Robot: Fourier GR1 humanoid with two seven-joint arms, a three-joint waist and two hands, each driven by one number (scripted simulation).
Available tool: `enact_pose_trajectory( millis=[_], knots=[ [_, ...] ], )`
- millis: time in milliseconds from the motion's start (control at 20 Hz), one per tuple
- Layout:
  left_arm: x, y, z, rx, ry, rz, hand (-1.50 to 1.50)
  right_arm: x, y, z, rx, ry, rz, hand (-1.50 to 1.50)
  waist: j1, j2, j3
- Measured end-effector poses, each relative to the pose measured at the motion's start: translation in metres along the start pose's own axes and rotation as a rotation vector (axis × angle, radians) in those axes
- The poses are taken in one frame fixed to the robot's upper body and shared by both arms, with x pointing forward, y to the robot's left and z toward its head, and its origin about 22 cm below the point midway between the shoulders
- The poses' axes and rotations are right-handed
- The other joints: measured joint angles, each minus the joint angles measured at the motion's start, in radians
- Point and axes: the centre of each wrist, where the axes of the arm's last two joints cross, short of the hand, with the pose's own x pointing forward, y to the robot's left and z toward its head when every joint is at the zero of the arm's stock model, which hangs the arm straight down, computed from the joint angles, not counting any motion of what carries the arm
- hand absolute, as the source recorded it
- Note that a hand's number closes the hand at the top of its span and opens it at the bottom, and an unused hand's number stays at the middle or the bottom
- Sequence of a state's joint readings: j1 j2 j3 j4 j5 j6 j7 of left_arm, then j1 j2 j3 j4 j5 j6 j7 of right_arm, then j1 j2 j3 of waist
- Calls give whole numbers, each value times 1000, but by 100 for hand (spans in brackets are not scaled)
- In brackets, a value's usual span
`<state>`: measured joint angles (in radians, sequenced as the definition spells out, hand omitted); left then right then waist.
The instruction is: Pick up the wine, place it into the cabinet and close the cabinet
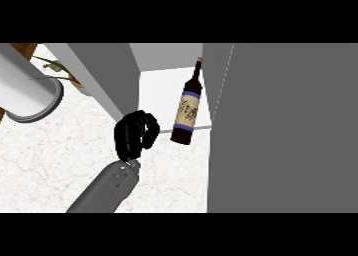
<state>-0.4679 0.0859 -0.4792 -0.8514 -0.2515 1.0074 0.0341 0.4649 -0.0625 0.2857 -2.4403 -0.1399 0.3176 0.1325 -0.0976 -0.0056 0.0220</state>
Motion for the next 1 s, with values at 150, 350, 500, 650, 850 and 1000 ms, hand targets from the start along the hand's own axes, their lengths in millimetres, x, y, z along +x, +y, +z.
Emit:
enact_pose_trajectory(
  millis=[150,350,500,650,850,1000],
  knots=[
    [3,-2,0,14,25,-4,150,-1,-1,0,3,-6,-1,-150,-2,1,1],
    [6,-4,0,23,60,-17,150,-1,-2,1,6,-7,4,-150,-6,0,3],
    [7,-6,0,23,85,-36,150,-2,-2,2,7,-2,-3,-150,-11,-1,4],
    [10,-11,0,24,106,-63,150,-3,-2,3,10,-3,-6,-150,-10,-2,4],
    [29,-24,-10,-3,111,-88,-150,-3,-3,4,10,0,-1,-150,-20,12,-6],
    [62,-28,-44,-30,44,-135,-150,-2,-5,3,7,-7,5,-150,-27,25,-14]
  ],
)
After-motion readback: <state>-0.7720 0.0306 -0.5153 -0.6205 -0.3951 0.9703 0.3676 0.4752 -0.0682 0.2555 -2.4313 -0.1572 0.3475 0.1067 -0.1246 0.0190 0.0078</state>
